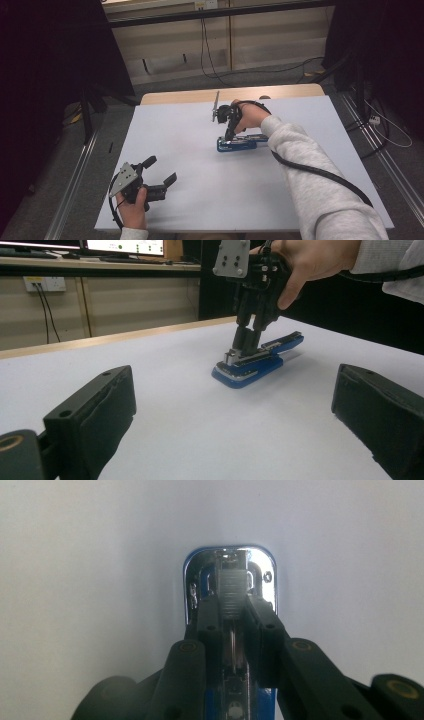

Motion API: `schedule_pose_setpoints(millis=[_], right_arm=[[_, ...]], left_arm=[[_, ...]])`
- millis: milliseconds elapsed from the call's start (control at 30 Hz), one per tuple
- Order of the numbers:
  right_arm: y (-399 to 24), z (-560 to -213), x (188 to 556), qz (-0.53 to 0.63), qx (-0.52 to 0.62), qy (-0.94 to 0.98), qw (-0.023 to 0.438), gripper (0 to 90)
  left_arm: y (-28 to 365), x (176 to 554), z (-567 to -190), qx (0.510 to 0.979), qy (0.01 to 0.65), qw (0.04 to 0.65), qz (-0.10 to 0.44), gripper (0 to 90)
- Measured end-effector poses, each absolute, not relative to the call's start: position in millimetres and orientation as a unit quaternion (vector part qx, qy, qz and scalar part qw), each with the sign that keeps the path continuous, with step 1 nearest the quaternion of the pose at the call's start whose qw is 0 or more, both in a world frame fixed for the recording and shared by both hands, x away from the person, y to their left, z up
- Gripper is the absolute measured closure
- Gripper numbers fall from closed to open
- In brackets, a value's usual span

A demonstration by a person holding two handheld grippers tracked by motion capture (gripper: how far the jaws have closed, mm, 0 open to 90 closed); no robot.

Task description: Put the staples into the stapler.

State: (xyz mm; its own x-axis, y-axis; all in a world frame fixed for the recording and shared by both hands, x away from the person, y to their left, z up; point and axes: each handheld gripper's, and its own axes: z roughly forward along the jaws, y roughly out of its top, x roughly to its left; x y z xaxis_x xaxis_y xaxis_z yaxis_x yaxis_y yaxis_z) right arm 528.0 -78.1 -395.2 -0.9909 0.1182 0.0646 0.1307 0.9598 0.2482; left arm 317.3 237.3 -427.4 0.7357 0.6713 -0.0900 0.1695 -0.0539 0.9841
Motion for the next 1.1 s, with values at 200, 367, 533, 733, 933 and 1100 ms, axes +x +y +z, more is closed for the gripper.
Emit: schedule_pose_setpoints(millis=[200, 367, 533, 733, 933, 1100], right_arm=[[-77, -395, 528, -0.128, -0.066, -0.989, 0.025, 78.4], [-77, -395, 528, -0.133, -0.069, -0.988, 0.024, 76.9], [-77, -394, 527, -0.143, -0.082, -0.986, 0.016, 69.6], [-85, -388, 523, -0.167, -0.101, -0.981, 0.009, 59.6], [-102, -380, 516, -0.209, -0.135, -0.969, 0.003, 47.6], [-121, -380, 510, -0.227, -0.174, -0.958, -0.007, 36.0]], left_arm=[[238, 318, -427, 0.698, 0.3, 0.616, 0.208, 3.9], [237, 318, -428, 0.695, 0.303, 0.618, 0.206, 3.9], [237, 319, -428, 0.698, 0.301, 0.615, 0.208, 4.0], [237, 319, -428, 0.701, 0.301, 0.613, 0.205, 4.0], [234, 320, -429, 0.702, 0.306, 0.612, 0.197, 3.9], [232, 322, -430, 0.704, 0.303, 0.612, 0.195, 3.8]])
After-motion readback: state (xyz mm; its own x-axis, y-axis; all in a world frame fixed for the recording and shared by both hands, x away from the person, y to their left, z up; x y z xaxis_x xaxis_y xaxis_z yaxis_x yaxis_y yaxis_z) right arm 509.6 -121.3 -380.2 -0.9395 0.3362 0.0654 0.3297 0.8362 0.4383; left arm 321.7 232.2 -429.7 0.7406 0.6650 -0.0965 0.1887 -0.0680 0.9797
